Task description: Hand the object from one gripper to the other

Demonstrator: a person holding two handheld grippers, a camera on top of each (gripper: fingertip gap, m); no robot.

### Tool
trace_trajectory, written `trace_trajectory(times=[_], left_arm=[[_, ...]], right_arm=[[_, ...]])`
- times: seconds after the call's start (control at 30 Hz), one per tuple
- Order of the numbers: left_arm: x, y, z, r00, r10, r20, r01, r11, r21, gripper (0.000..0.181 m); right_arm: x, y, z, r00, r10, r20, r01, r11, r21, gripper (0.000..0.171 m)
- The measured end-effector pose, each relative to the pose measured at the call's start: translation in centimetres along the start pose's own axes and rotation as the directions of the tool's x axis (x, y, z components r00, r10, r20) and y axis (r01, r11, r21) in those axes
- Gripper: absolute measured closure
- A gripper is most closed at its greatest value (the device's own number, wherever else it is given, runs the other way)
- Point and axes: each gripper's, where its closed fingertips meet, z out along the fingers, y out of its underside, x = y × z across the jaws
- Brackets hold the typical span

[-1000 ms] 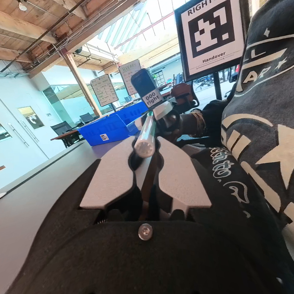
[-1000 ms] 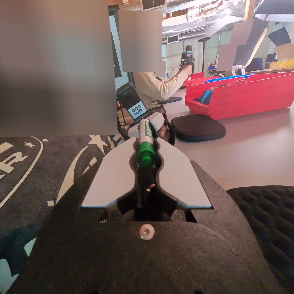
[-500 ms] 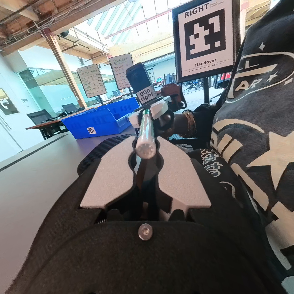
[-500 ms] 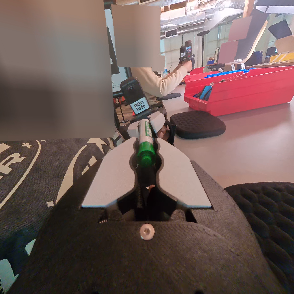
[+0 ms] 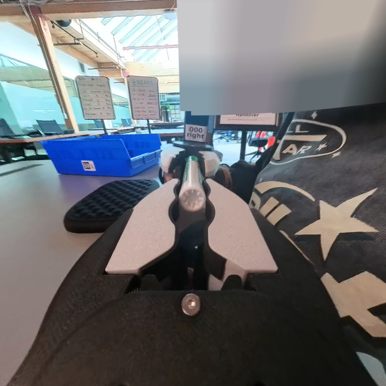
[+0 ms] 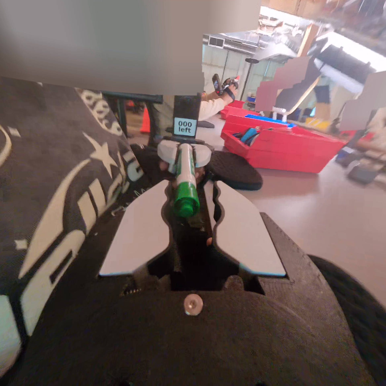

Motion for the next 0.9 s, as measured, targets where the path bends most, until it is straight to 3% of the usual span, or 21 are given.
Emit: trace_trajectory(times=[0.13,0.23,0.3,0.4,0.57,0.67,0.9], left_arm=[[0.1,-0.2,-0.1,0.994,-0.099,-0.041,0.100,0.995,0.025,0.162],[0.2,0.3,0.2,0.993,-0.111,-0.048,0.111,0.994,0.002,0.161],[0.3,0.4,0.2,0.992,-0.116,-0.051,0.116,0.993,0.001,0.161],[0.1,0.3,0.2,0.995,-0.091,-0.037,0.091,0.996,0.008,0.161],[-0.3,0.3,0.2,0.978,0.194,0.079,-0.194,0.981,-0.008,0.143],[-0.4,1.0,0.4,0.966,0.242,0.091,-0.237,0.970,-0.061,0.143],[-0.8,3.2,1.2,0.933,0.344,0.106,-0.318,0.926,-0.204,0.138]], right_arm=[[-0.9,0.1,0.3,0.971,-0.238,-0.027,0.237,0.971,-0.040,0.135],[-0.9,-0.1,0.3,0.953,-0.298,-0.053,0.296,0.954,-0.042,0.150],[-1.0,-0.2,0.3,0.953,-0.299,-0.043,0.298,0.954,-0.039,0.150],[-0.8,0.1,0.3,0.971,-0.239,-0.031,0.236,0.970,-0.058,0.151],[-0.3,0.0,0.4,0.994,0.104,0.035,-0.104,0.994,0.010,0.151],[0.1,-0.2,0.2,0.971,0.231,0.067,-0.234,0.971,0.041,0.151],[0.1,-0.1,0.5,0.966,0.252,0.055,-0.254,0.967,0.033,0.151]])
